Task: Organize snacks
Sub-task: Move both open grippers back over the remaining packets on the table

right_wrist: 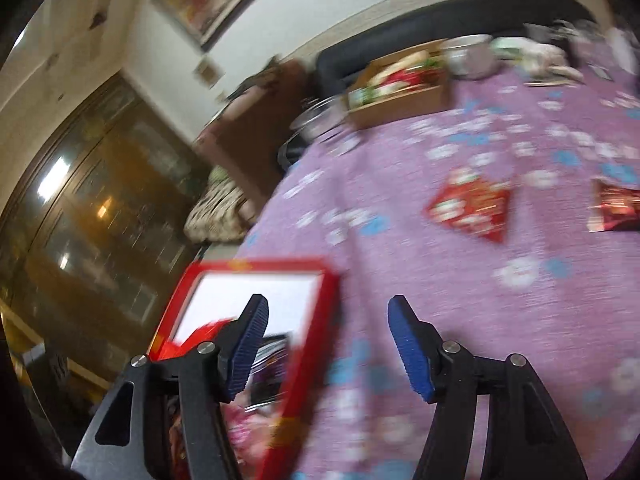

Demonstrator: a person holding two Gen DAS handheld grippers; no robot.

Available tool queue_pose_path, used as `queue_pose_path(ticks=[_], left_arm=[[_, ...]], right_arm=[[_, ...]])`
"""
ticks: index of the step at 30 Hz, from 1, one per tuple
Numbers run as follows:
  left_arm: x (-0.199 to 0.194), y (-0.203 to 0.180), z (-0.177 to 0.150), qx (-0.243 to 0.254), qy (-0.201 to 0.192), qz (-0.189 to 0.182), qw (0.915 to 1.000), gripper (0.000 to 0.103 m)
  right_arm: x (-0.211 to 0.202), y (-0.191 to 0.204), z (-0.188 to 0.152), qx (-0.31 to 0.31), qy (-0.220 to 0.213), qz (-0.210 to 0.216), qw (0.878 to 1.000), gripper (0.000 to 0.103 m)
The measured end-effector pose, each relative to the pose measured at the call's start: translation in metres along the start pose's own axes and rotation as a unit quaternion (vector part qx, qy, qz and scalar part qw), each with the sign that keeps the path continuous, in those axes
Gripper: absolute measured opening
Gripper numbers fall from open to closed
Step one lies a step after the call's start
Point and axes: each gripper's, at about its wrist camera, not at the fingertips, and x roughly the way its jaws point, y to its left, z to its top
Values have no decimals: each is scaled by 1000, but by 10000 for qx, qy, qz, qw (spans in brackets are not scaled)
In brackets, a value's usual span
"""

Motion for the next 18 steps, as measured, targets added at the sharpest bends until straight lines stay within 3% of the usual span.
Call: queue_pose_path(ticks=[7, 9, 12, 16, 18], left_arm=[[0, -11, 1, 95, 9, 117, 9999, 72], [0, -15, 2, 149, 12, 145, 9998, 72], [-4, -26, 5, 267, -33, 156, 9995, 72], [-11, -48, 13, 487, -198, 211, 9984, 72], [-13, -62, 18, 577, -256, 197, 9978, 73]], right_arm=[[-53, -109, 64, 774, -662, -1023, 9895, 66], [-56, -125, 73, 717, -737, -972, 9899, 66], [-45, -140, 76, 487, -788, -540, 9942, 66], [-18, -150, 75, 413, -528, -144, 9976, 64], [-14, -147, 75, 215, -449, -170, 9986, 64]])
